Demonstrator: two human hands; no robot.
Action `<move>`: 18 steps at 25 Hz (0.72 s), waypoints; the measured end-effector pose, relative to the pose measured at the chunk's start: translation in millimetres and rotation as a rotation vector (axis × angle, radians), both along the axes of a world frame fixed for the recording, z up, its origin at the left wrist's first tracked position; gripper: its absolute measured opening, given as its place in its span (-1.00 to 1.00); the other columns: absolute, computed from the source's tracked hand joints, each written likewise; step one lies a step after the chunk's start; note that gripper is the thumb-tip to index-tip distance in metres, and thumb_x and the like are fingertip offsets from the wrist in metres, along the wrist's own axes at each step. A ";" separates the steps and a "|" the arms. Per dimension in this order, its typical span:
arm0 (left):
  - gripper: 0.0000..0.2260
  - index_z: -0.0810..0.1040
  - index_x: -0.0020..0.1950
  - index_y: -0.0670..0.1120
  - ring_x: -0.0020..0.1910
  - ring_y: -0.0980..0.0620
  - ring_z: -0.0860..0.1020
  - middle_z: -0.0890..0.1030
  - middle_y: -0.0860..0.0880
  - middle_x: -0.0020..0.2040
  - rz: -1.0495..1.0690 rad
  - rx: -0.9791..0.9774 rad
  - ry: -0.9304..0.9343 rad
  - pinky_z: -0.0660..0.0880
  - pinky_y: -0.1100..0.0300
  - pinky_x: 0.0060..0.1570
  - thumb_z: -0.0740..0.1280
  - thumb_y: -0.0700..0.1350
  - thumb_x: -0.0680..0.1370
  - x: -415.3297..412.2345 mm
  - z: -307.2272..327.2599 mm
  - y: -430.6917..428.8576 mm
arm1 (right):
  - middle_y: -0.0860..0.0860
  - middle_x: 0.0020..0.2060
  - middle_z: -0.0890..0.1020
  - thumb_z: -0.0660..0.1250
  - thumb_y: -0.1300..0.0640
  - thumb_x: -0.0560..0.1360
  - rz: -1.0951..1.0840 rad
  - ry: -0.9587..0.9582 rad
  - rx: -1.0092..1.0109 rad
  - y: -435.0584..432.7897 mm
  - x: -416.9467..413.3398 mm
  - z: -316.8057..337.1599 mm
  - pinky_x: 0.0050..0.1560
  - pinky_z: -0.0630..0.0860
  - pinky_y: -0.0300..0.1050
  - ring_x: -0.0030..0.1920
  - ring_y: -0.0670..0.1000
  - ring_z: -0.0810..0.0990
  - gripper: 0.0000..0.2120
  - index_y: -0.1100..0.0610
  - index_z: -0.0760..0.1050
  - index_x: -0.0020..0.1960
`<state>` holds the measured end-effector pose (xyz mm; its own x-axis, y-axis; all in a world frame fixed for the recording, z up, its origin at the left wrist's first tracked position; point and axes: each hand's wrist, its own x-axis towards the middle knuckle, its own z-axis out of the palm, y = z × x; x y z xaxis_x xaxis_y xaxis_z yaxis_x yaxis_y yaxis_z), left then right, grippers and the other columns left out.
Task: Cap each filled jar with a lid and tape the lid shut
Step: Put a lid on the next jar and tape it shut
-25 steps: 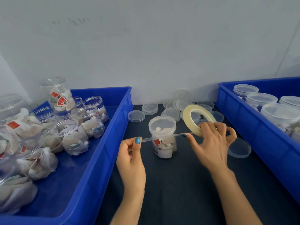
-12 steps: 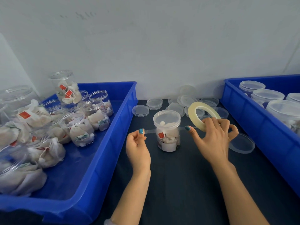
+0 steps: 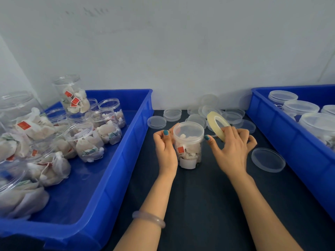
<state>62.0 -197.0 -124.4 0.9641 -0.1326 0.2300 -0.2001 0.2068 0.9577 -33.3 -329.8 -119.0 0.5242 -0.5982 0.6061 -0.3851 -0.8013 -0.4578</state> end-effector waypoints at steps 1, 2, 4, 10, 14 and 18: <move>-0.90 0.39 0.05 -0.05 -0.09 0.28 0.54 0.56 0.03 -0.03 0.003 0.016 -0.002 0.48 0.38 -0.08 0.13 -0.07 0.70 0.6 0.4 -3.3 | -0.06 -0.09 0.47 0.05 -0.39 0.49 0.003 0.003 -0.004 -1.3 0.6 0.1 0.21 0.15 0.13 0.09 0.06 0.33 -0.40 0.14 0.47 -0.01; -0.91 0.39 0.06 -0.04 -0.09 0.28 0.54 0.56 0.04 -0.03 0.002 0.022 0.004 0.47 0.41 -0.11 0.14 -0.07 0.70 1.6 1.1 -6.2 | -0.06 -0.09 0.48 0.09 -0.39 0.51 0.010 0.004 -0.004 -1.8 1.0 -0.5 0.20 0.15 0.12 0.09 0.07 0.33 -0.41 0.14 0.48 -0.01; -0.94 0.42 0.09 -0.01 -0.04 0.20 0.56 0.57 0.05 0.00 -0.029 -0.013 0.060 0.48 0.41 -0.12 0.16 -0.09 0.70 3.4 4.0 -10.3 | -0.03 -0.08 0.52 0.13 -0.35 0.54 0.028 -0.009 0.008 -1.4 1.4 -3.9 0.19 0.15 0.11 0.09 0.08 0.35 -0.45 0.15 0.49 0.01; -0.90 0.53 0.11 0.00 -0.12 0.19 0.59 0.61 0.04 -0.04 -0.128 0.022 0.250 0.47 0.37 -0.27 0.28 -0.15 0.63 19.6 23.0 -9.1 | -0.06 -0.09 0.51 0.12 -0.34 0.45 0.048 -0.060 0.066 6.2 -1.2 -8.1 0.15 0.14 0.05 0.06 0.08 0.35 -0.44 0.15 0.52 0.00; -0.85 0.57 0.08 0.06 0.11 0.05 0.61 0.64 0.09 0.04 -0.121 0.080 0.128 0.55 0.25 -0.02 0.22 -0.13 0.67 16.4 27.0 -4.7 | -0.04 -0.13 0.51 0.17 -0.34 0.43 0.068 -0.076 0.099 8.1 -1.9 -6.2 0.11 0.19 0.04 0.03 0.08 0.36 -0.44 0.17 0.52 -0.01; -0.37 0.28 0.51 0.13 0.33 0.37 0.41 0.45 0.34 0.35 -0.393 0.123 -0.106 0.44 0.41 0.19 0.24 0.37 0.51 -6.5 0.2 9.8 | -0.08 -0.20 0.52 0.26 -0.32 0.45 0.105 -0.072 0.144 7.4 -4.3 -4.1 -0.19 0.34 -0.07 -0.16 0.01 0.47 -0.54 0.10 0.47 -0.05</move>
